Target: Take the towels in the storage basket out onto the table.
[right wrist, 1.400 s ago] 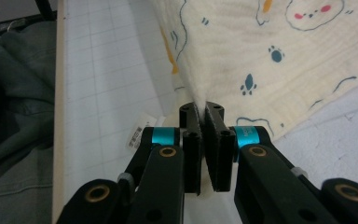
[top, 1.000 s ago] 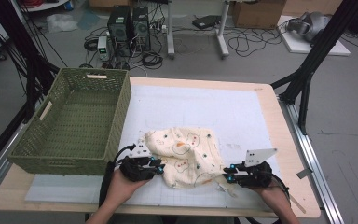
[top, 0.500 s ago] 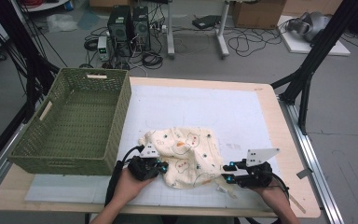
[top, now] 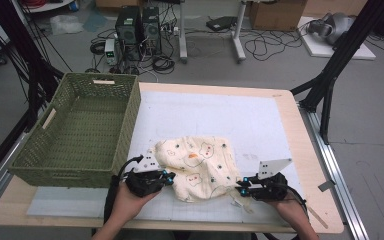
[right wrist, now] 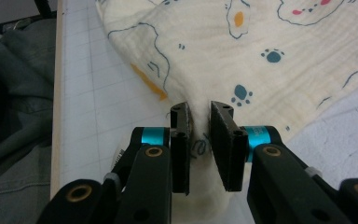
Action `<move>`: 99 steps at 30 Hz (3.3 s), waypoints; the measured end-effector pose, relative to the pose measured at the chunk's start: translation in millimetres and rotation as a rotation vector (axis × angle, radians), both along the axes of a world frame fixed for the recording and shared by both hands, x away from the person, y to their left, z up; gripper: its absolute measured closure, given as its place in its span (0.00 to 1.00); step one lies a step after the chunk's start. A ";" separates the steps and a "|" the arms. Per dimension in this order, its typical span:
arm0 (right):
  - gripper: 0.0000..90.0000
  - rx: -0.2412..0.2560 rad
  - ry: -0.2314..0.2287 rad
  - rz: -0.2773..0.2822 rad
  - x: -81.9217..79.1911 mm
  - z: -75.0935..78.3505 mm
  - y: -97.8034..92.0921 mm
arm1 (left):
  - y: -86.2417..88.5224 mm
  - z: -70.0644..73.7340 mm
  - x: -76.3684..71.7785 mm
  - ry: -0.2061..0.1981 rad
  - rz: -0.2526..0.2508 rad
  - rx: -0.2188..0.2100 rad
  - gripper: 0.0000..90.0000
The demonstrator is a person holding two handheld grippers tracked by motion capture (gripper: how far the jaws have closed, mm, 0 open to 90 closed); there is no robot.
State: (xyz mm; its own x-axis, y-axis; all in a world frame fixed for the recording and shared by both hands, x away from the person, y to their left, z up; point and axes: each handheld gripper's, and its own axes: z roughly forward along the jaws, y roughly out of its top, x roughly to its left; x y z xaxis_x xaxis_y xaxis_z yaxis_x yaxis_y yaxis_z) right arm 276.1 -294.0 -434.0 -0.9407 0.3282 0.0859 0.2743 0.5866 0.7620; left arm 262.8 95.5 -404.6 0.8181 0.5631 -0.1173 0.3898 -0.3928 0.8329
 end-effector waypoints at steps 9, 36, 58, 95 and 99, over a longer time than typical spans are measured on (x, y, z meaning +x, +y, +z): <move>0.87 -0.009 0.009 -0.024 3.6 -1.3 -5.0 | -24.8 -23.0 31.4 0.054 0.005 0.068 0.99; 0.78 0.017 0.009 -0.040 1.0 0.6 -8.6 | -5.5 -39.9 17.7 0.079 -0.029 0.118 0.87; 0.73 0.036 0.005 -0.006 -4.1 7.2 -2.7 | 25.3 -28.4 -26.1 0.082 -0.059 0.126 0.99; 0.99 -0.097 -0.006 -0.154 55.3 -7.2 8.0 | 7.3 -36.9 29.1 0.039 0.140 0.148 0.99; 0.95 -0.073 0.002 -0.167 55.9 -6.6 3.3 | 11.2 -34.9 29.8 0.043 0.138 0.115 0.98</move>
